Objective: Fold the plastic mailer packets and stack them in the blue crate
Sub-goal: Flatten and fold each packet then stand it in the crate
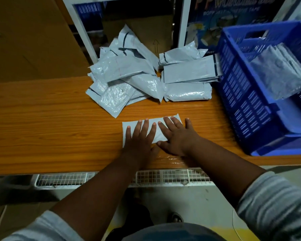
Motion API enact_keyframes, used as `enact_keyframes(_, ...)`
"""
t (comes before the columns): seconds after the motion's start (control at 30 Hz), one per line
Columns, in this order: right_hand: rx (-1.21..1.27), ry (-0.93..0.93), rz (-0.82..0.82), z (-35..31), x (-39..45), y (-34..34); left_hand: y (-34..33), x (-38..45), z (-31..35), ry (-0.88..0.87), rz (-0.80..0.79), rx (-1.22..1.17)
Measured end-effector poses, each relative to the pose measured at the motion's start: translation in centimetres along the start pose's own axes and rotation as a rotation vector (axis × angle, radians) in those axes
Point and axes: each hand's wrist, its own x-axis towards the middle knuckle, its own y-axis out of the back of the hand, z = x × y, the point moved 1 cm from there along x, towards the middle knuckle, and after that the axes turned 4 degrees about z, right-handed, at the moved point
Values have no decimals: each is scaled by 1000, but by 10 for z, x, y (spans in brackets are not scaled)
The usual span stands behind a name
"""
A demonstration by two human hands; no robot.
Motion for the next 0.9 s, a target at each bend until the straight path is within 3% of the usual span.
enact_keyframes(0.07,-19,-7,5,-2,6,26,6,2,2,16,-64,-34)
enact_keyframes(0.17,13,-7,219,-14,12,39,13,5,-2,31,-108,-114)
enact_keyframes(0.23,64,33,208,-25,12,19,18,3,-11,54,-52,-209)
enact_keyframes(0.4,54,14,276,-26,7,-28,6,-18,-36,-10,83,-103)
enact_keyframes(0.6,-23,-42,152,-35,22,-1,12,-19,-37,13,-7,-183)
enact_keyframes(0.73,-17,31,262,-56,32,24,20,-17,-44,51,36,-241)
enact_keyframes(0.9,-27,159,275,-76,25,-13,1,-33,-59,74,70,-104)
